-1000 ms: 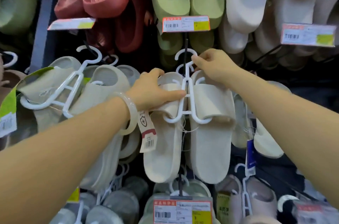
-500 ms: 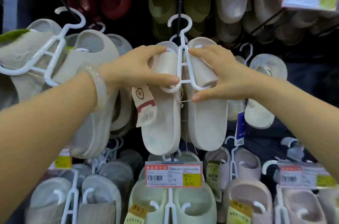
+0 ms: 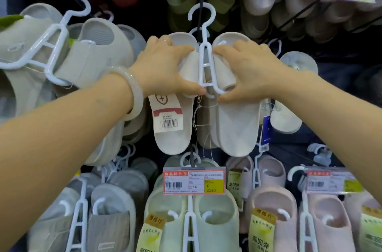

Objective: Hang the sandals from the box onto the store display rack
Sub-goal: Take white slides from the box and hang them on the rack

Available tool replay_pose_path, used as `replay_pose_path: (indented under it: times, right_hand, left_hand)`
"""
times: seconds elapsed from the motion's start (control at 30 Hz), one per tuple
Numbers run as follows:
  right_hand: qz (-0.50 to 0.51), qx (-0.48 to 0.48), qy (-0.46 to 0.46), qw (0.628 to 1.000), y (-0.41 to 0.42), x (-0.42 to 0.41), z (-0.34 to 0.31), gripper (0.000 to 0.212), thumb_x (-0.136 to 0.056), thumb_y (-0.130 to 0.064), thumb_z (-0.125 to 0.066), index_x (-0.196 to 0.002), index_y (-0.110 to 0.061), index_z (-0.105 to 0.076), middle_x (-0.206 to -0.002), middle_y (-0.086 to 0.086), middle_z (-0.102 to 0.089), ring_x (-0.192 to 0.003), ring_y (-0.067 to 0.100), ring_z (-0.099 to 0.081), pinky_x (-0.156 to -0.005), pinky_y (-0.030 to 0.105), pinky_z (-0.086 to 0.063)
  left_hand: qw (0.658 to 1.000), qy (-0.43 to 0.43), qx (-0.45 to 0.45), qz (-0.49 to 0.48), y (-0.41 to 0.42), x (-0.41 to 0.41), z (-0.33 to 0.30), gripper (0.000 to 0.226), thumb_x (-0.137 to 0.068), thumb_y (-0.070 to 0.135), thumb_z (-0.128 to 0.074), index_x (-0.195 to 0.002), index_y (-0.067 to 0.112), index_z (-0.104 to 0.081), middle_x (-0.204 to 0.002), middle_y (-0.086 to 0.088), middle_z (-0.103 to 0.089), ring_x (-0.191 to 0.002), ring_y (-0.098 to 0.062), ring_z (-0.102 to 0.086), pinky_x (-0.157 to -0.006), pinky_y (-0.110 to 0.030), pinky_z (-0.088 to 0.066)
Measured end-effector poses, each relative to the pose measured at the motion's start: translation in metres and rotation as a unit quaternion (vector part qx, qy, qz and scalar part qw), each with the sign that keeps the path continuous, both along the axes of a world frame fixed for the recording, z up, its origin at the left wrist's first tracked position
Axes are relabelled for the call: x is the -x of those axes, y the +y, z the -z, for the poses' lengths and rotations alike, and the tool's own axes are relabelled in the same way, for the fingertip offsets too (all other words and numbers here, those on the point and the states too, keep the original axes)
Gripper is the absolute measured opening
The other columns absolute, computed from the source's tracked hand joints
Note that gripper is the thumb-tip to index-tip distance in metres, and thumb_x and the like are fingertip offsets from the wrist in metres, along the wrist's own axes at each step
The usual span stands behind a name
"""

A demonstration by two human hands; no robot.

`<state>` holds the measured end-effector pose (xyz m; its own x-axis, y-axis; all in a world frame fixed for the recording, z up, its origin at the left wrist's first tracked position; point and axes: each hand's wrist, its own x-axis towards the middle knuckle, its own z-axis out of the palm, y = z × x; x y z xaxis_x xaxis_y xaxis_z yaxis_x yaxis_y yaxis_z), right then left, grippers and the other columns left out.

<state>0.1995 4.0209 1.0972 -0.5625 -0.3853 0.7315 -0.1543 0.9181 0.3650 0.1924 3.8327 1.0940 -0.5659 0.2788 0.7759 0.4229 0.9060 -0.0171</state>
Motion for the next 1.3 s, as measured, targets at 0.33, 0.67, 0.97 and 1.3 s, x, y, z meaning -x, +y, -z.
replay_pose_path:
  times: [0.33, 0.67, 0.97, 1.3]
  right_hand:
    - [0.006, 0.006, -0.019, 1.000, -0.002, -0.006, 0.000, 0.118, -0.053, -0.066, -0.073, -0.148, -0.027, -0.013, -0.137, 0.007, -0.035, -0.127, 0.029, -0.030, -0.105, 0.045, -0.026]
    - [-0.061, 0.093, -0.021, 0.994, -0.001, -0.010, 0.021, 0.118, -0.055, -0.061, -0.074, -0.149, -0.031, -0.008, -0.157, 0.003, -0.001, -0.146, 0.026, 0.007, -0.118, 0.051, 0.002]
    - [-0.082, 0.184, -0.059, 0.978, -0.002, -0.018, 0.030, 0.115, -0.059, -0.053, -0.077, -0.148, -0.034, -0.007, -0.156, 0.001, 0.000, -0.145, 0.020, 0.001, -0.119, 0.044, -0.009]
    - [-0.085, 0.154, -0.065, 0.982, -0.008, -0.023, 0.031, 0.111, -0.061, -0.054, -0.076, -0.148, -0.032, -0.010, -0.156, 0.000, 0.001, -0.144, 0.020, 0.002, -0.119, 0.039, -0.008]
  left_hand:
    - [0.999, -0.036, 0.010, 0.020, -0.010, -0.003, -0.001, 0.101, -0.063, 0.064, -0.069, -0.145, 0.033, -0.020, -0.142, -0.006, -0.029, -0.131, -0.028, -0.025, -0.106, -0.045, -0.035]
    - [0.996, -0.036, -0.002, 0.077, -0.022, 0.002, 0.006, 0.114, -0.062, 0.058, -0.075, -0.149, 0.030, -0.007, -0.153, 0.001, -0.014, -0.141, -0.024, -0.013, -0.114, -0.040, -0.020]
    - [0.987, -0.016, -0.043, 0.155, -0.027, 0.003, 0.022, 0.114, -0.059, 0.054, -0.079, -0.146, 0.039, -0.006, -0.155, 0.009, 0.001, -0.144, -0.015, -0.002, -0.115, -0.038, -0.016]
    - [0.993, 0.033, -0.004, 0.113, -0.030, -0.016, 0.040, 0.107, -0.063, 0.061, -0.071, -0.147, 0.033, -0.012, -0.157, 0.001, 0.005, -0.145, -0.018, 0.006, -0.119, -0.038, -0.007]
